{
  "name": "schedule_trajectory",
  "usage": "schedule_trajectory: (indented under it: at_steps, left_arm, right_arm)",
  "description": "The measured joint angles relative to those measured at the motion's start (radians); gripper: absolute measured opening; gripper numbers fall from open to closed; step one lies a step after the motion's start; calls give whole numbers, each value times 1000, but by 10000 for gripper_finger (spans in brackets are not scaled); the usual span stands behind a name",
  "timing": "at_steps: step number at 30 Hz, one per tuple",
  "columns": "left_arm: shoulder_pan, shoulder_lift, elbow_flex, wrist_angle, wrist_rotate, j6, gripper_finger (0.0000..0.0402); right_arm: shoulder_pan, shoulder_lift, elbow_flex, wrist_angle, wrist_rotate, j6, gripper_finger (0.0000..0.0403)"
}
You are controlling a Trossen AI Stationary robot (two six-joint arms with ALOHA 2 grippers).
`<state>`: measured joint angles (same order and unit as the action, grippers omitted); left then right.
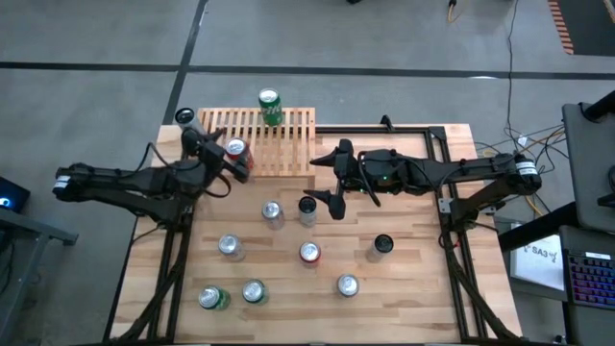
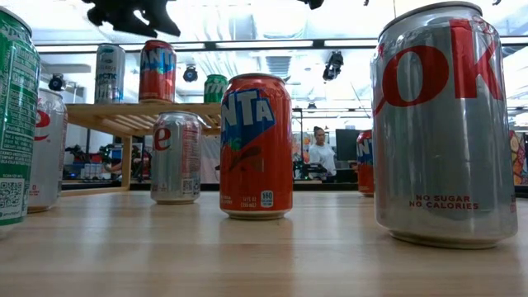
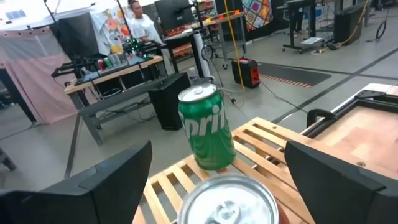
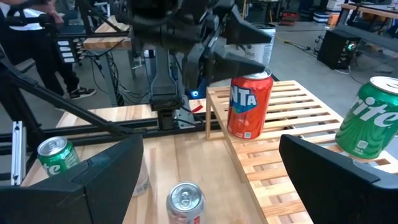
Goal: Place canned beverage on shelf
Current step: Put the middle orange soda can on the shelf
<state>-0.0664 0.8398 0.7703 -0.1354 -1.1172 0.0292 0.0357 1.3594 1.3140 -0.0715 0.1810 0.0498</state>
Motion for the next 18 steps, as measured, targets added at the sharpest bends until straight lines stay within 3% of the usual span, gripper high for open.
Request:
schedule_trajectory:
  at_steps: [8,13,18]
  left_arm:
    - [-79,2,90,-130,0,3,329]
    - [-182,-1,90,-168,3,-11,271]
    - [-298,-1,86,-287,4,-108,187]
  right_arm:
    - [2,0,-9,2,2,2,364]
    - [2,0,-20,1,2,9,364]
    - [4,0,-29,1,2,10,364]
